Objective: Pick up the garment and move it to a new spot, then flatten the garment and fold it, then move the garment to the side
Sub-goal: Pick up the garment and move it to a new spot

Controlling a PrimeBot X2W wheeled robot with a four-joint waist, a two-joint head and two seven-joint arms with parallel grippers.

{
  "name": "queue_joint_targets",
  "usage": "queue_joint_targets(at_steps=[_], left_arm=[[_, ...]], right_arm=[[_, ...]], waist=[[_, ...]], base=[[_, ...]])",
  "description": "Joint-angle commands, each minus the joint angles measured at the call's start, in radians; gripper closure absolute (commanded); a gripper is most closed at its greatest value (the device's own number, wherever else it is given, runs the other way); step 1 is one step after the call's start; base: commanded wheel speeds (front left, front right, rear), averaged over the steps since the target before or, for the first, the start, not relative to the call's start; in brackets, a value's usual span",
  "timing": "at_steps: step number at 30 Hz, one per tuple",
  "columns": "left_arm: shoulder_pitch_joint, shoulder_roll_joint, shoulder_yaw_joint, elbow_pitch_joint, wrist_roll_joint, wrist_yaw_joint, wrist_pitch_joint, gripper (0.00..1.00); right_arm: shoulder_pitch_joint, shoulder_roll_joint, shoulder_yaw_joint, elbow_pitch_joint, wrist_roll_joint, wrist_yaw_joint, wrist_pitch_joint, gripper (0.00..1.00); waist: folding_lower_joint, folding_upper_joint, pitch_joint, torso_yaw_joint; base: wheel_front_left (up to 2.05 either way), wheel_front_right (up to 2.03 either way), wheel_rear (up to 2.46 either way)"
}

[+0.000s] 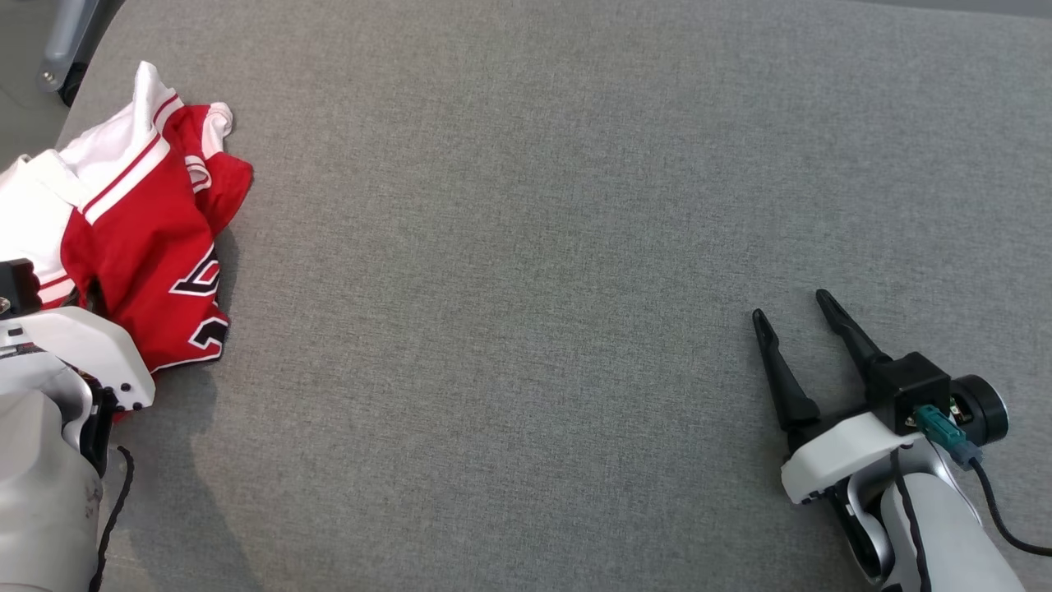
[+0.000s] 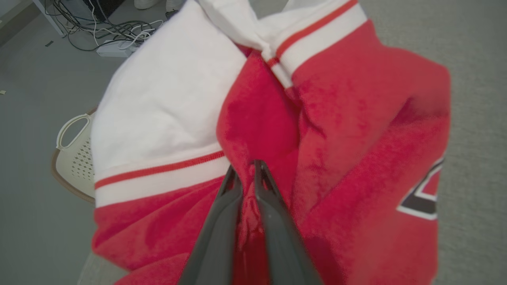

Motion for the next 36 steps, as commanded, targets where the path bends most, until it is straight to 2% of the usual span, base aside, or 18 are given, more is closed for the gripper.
queue_joint_targets(at_steps=[1,9,14,19,25,29,31,34,36], left_arm=[[-0.027,0.011,0.0,0.001,-0.002,0.006,-0.012,1.0],[-0.07,0.015,-0.05,-0.028,0.022,-0.011,-0.082,1.0],[-0.08,-0.011,-0.102,-0.056,0.05,-0.016,-0.101,1.0],[-0.049,-0.078,-0.145,-0.088,0.059,-0.022,-0.111,1.0],[-0.004,-0.2,-0.204,-0.16,0.044,-0.026,-0.115,1.0],[0.028,-0.236,-0.244,-0.212,0.012,-0.026,-0.116,1.0],[0.058,-0.246,-0.3,-0.248,-0.023,-0.027,-0.116,1.0],[0.11,-0.249,-0.472,-0.34,-0.173,-0.027,-0.115,1.0],[0.125,-0.245,-0.571,-0.387,-0.225,-0.026,-0.115,1.0]], right_arm=[[0.026,-0.006,-0.009,0.014,0.005,0.0,0.002,0.0],[0.07,0.022,-0.031,0.01,0.02,0.0,0.001,0.0],[0.11,0.036,-0.034,0.017,0.037,0.0,0.001,0.0],[0.155,0.04,-0.032,0.022,0.05,0.0,0.001,0.0],[0.193,0.041,-0.027,0.023,0.066,0.0,0.001,0.0],[0.2,0.041,-0.018,0.022,0.07,0.0,0.001,0.0],[0.201,0.04,-0.015,0.022,0.071,0.0,0.001,0.0],[0.187,0.041,-0.002,0.025,0.071,0.0,0.001,0.0],[0.182,0.04,-0.001,0.022,0.073,0.0,0.001,0.0]], waist=[[-0.0001,0.0,-0.014,-0.005],[-0.0001,0.0,-0.138,-0.025],[-0.0001,0.0,-0.221,-0.06],[-0.0001,0.0,-0.293,-0.107],[-0.0001,0.0,-0.341,-0.164],[-0.0001,0.0,-0.351,-0.2],[-0.0001,0.0,-0.351,-0.225],[-0.0001,0.0,-0.344,-0.266],[-0.0001,0.0,-0.337,-0.288]], base=[[0.0,0.0,0.0],[0.0,0.0,0.0],[0.0,0.0,0.0],[0.0,0.0,0.0],[0.0,0.0,0.0],[0.0,0.0,0.0],[0.0,0.0,0.0],[0.0,0.0,0.0],[0.0,0.0,0.0]])
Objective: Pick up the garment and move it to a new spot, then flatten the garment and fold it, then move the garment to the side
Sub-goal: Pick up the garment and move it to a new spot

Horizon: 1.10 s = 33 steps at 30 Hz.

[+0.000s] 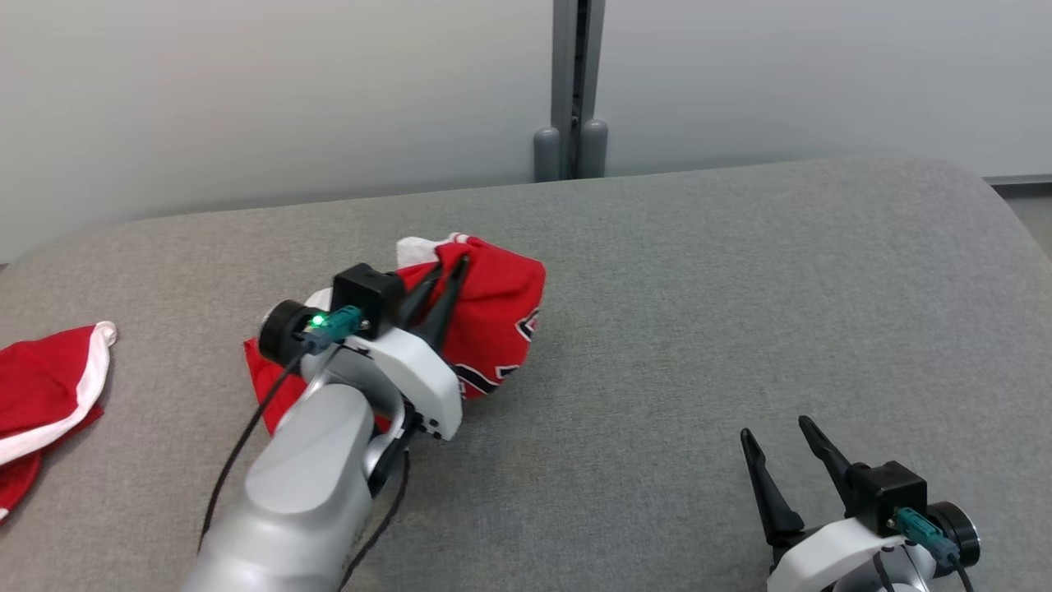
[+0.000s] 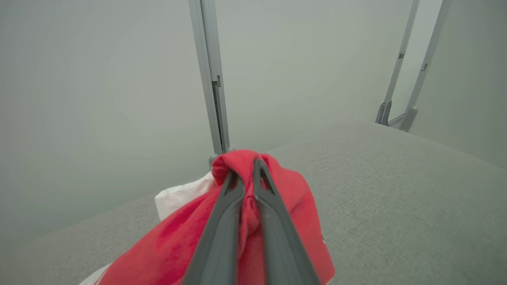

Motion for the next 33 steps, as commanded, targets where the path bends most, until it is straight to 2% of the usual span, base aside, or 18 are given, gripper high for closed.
queue_joint_targets(at_steps=[1,6,11,12,13,18,25,29,33], left_arm=[[0.008,0.007,-0.055,-0.031,-0.023,0.01,-0.002,1.0],[0.027,0.008,-0.233,-0.124,-0.12,0.067,-0.002,1.0],[0.013,0.007,-0.296,-0.219,-0.175,0.142,-0.002,1.0],[0.019,0.008,-0.297,-0.222,-0.172,0.155,-0.002,0.62],[0.026,0.008,-0.293,-0.219,-0.167,0.168,-0.002,0.0],[0.08,0.01,-0.213,-0.194,-0.123,0.202,-0.002,0.0],[0.283,0.065,0.015,-0.278,-0.053,0.236,-0.002,0.0],[0.42,0.081,0.142,-0.336,-0.01,0.239,-0.002,0.0],[0.539,0.074,0.248,-0.392,0.037,0.221,-0.002,0.0]], right_arm=[[-0.012,-0.006,0.0,-0.003,0.004,0.0,0.0,0.0],[-0.024,-0.006,0.001,-0.008,0.005,0.0,0.0,0.0],[-0.032,-0.006,-0.002,-0.014,0.009,0.0,0.0,0.0],[-0.033,-0.006,-0.003,-0.016,0.011,0.0,0.0,0.0],[-0.034,-0.006,-0.003,-0.019,0.013,0.0,0.0,0.0],[-0.041,-0.006,-0.016,-0.035,0.023,0.0,0.0,0.0],[-0.017,-0.006,-0.066,-0.064,0.027,0.0,0.0,0.0],[0.001,-0.006,-0.083,-0.072,0.033,0.0,0.0,0.0],[0.019,-0.007,-0.081,-0.062,0.038,0.0,0.0,0.0]], waist=[[0.0,-0.0001,0.012,-0.036],[0.0,-0.0001,0.038,-0.074],[0.0,-0.0001,0.065,-0.088],[0.0,-0.0001,0.068,-0.089],[0.0,-0.0001,0.071,-0.09],[0.0,-0.0001,0.075,-0.077],[0.0,-0.0001,0.055,-0.024],[0.0,-0.0001,0.039,0.014],[0.0,-0.0001,0.017,0.037]], base=[[0.0,0.0,0.0],[0.0,0.0,0.0],[0.0,0.0,0.0],[0.0,0.0,0.0],[0.0,0.0,0.0],[0.0,0.0,0.0],[0.0,0.0,0.0],[0.0,0.0,0.0],[0.0,0.0,0.0]])
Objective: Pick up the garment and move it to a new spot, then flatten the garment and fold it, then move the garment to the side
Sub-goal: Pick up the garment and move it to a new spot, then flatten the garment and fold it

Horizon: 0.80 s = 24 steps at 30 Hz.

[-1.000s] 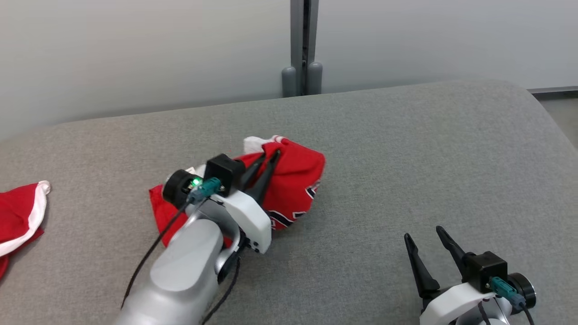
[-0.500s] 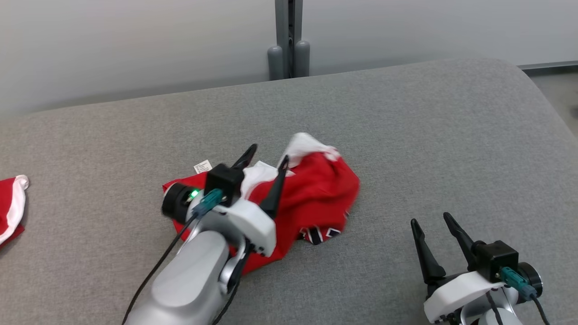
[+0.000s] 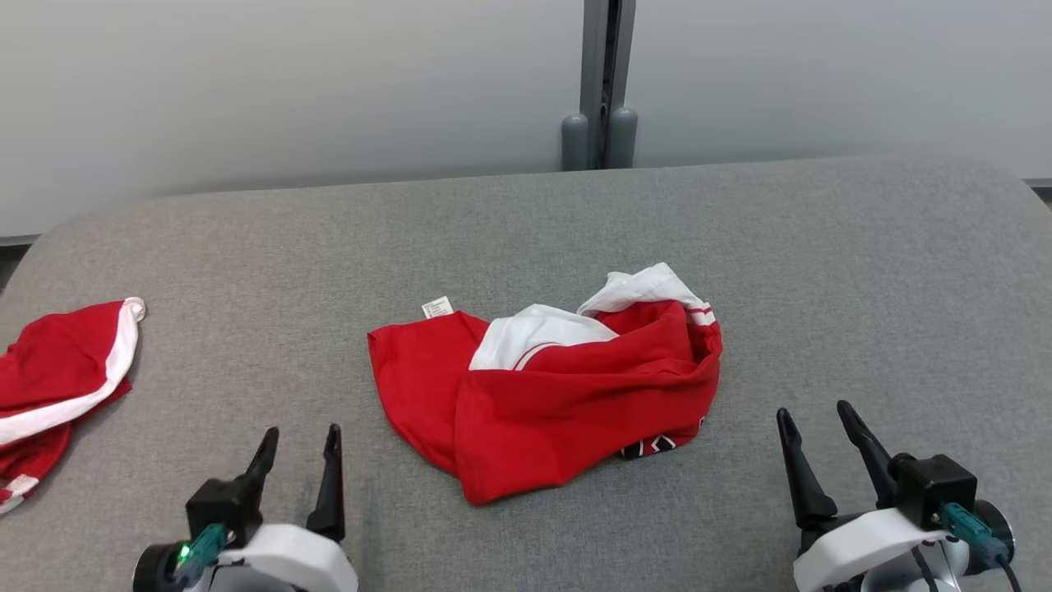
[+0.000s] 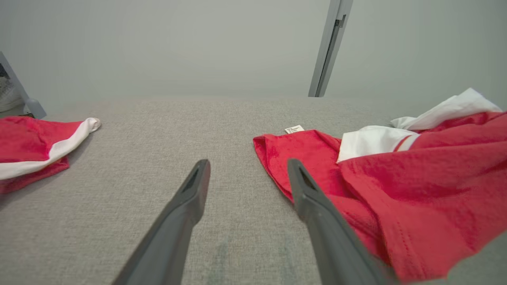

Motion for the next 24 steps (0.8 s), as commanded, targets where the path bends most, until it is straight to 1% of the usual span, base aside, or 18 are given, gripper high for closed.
queue_joint_targets(at_steps=[1,2,3,4,7,8,11,17,21,24], left_arm=[[0.045,-0.002,0.047,-0.032,0.022,-0.007,0.0,0.0],[0.073,-0.005,0.083,-0.052,0.03,0.0,0.0,0.0],[0.102,-0.012,0.106,-0.065,0.036,-0.007,0.0,0.0],[0.102,-0.012,0.106,-0.065,0.036,-0.007,0.0,0.0],[0.168,-0.025,0.166,-0.1,0.072,-0.031,0.0,0.0],[0.201,-0.031,0.2,-0.112,0.09,-0.042,0.0,0.0],[0.24,-0.048,0.239,-0.121,0.109,-0.064,0.0,0.0],[0.241,-0.063,0.267,-0.114,0.138,-0.095,-0.001,0.0],[0.23,-0.067,0.263,-0.111,0.146,-0.104,-0.001,0.0],[0.228,-0.068,0.241,-0.104,0.125,-0.108,0.0,0.0]], right_arm=[[0.012,-0.006,0.002,0.001,0.006,0.0,0.0,0.0],[0.016,-0.007,0.003,0.003,0.006,0.0,0.0,0.0],[0.022,-0.007,0.003,0.005,0.006,0.0,0.0,0.0],[0.022,-0.007,0.003,0.005,0.006,0.0,0.0,0.0],[0.029,-0.006,0.0,0.006,0.011,0.0,0.0,0.0],[0.039,-0.006,-0.006,0.007,0.011,0.0,0.0,0.0],[0.05,-0.006,-0.017,0.011,0.008,0.0,0.0,0.0],[0.065,-0.006,-0.024,0.013,-0.001,0.0,0.0,0.0],[0.059,-0.006,-0.019,0.02,-0.001,0.0,0.0,0.0],[0.045,-0.006,-0.01,0.018,0.003,0.0,0.0,0.0]], waist=[[-0.0001,0.0,-0.018,0.014],[-0.0001,0.0,-0.023,0.016],[-0.0001,0.0,-0.029,0.019],[-0.0001,0.0,-0.029,0.019],[-0.0001,0.0,-0.04,0.025],[-0.0001,0.0,-0.045,0.029],[-0.0001,0.0,-0.051,0.033],[-0.0001,0.0,-0.051,0.04],[-0.0001,0.0,-0.05,0.041],[-0.0001,0.0,-0.047,0.046]], base=[[0.0,0.0,0.0],[0.0,0.0,0.0],[0.0,0.0,0.0],[0.0,0.0,0.0],[0.0,0.0,0.0],[0.0,0.0,0.0],[0.0,0.0,0.0],[0.0,0.0,0.0],[0.0,0.0,0.0],[0.0,0.0,0.0]])
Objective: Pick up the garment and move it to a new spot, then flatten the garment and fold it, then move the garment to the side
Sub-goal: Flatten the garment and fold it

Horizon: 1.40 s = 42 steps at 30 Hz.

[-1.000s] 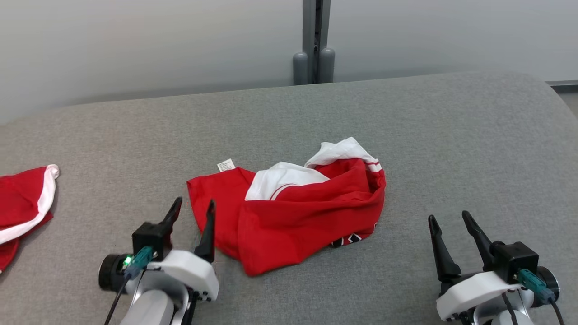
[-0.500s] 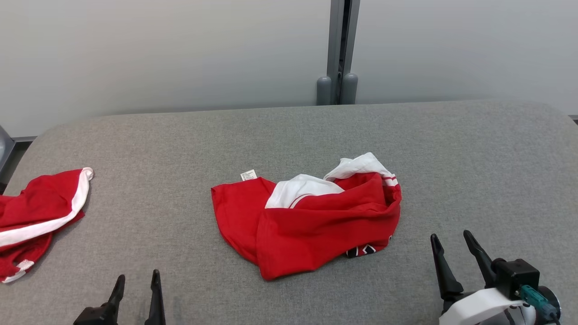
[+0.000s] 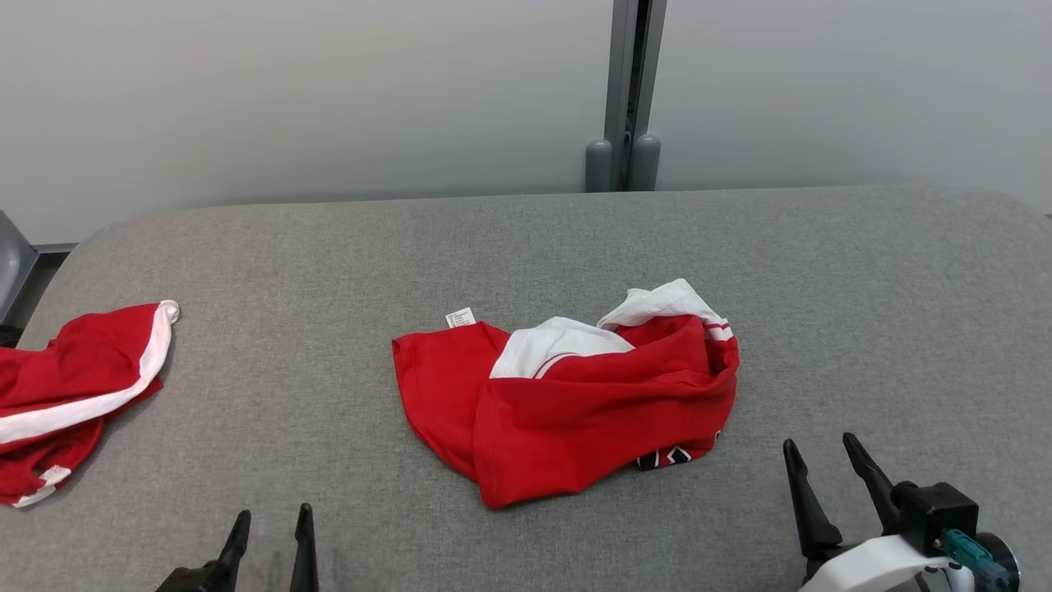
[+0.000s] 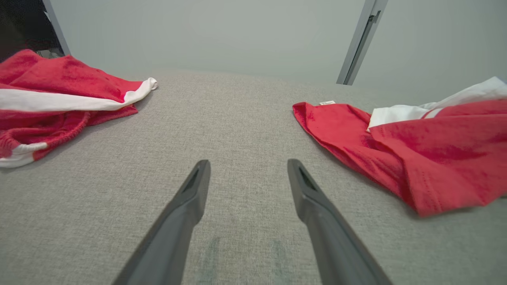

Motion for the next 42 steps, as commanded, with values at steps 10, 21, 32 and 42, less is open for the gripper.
queue_joint_targets(at_steps=[10,21,32,42], left_arm=[[-0.032,0.003,-0.088,0.027,-0.04,-0.006,-0.001,0.0],[-0.065,0.002,-0.132,0.035,-0.037,-0.007,-0.001,0.0],[-0.088,0.002,-0.152,0.03,-0.067,0.007,-0.001,0.0],[-0.114,0.002,-0.175,0.018,-0.093,0.016,-0.001,0.0]], right_arm=[[-0.138,-0.008,0.024,0.008,-0.003,0.0,0.0,0.0],[-0.417,-0.084,0.031,0.242,0.041,0.0,0.0,0.0],[-0.56,-0.134,0.067,0.527,0.119,0.0,0.009,0.0],[-0.614,-0.157,0.152,0.562,0.189,0.0,-0.001,1.0]], waist=[[0.0,0.0,0.025,0.084],[0.0,0.0,0.098,0.219],[0.0,0.0,0.149,0.261],[0.0,0.0,0.164,0.255]], base=[[0.0,0.0,0.0],[0.0,0.0,0.0],[0.0,0.0,0.0],[0.0,0.0,0.0]])
